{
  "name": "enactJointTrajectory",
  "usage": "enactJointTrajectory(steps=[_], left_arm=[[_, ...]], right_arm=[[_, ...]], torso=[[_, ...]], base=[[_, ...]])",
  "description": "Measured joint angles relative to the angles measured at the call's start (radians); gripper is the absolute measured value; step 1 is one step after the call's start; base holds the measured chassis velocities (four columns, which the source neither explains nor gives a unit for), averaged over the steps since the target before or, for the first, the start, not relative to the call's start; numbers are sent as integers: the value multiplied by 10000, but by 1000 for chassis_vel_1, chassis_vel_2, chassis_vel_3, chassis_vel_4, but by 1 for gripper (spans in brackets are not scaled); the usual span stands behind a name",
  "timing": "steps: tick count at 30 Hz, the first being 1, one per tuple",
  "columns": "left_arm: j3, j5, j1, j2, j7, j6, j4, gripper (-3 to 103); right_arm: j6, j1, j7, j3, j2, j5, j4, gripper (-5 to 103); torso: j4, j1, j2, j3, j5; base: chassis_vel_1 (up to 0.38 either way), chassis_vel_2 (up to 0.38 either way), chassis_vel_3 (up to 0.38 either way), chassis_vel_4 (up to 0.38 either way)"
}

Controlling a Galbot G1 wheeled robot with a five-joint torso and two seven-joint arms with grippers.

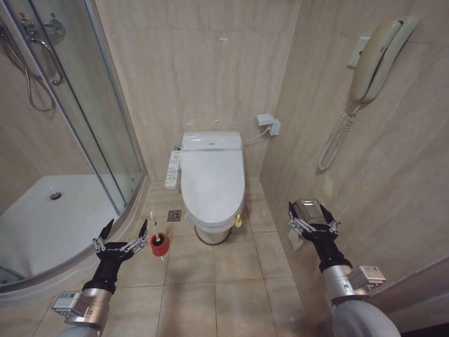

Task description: Open the toilet lid, clean the toilet bowl with a toilet brush, close the toilet lid, and flush.

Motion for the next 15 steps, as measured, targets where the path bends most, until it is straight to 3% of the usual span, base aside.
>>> enactJointTrajectory(steps=[15], left_arm=[[1, 0, -10, 0, 1, 0, 0, 100]], right_arm=[[-41, 95, 361, 89, -9, 46, -87, 100]], torso=[[0, 14, -4, 5, -1]], base=[[-209, 205, 204, -204]])
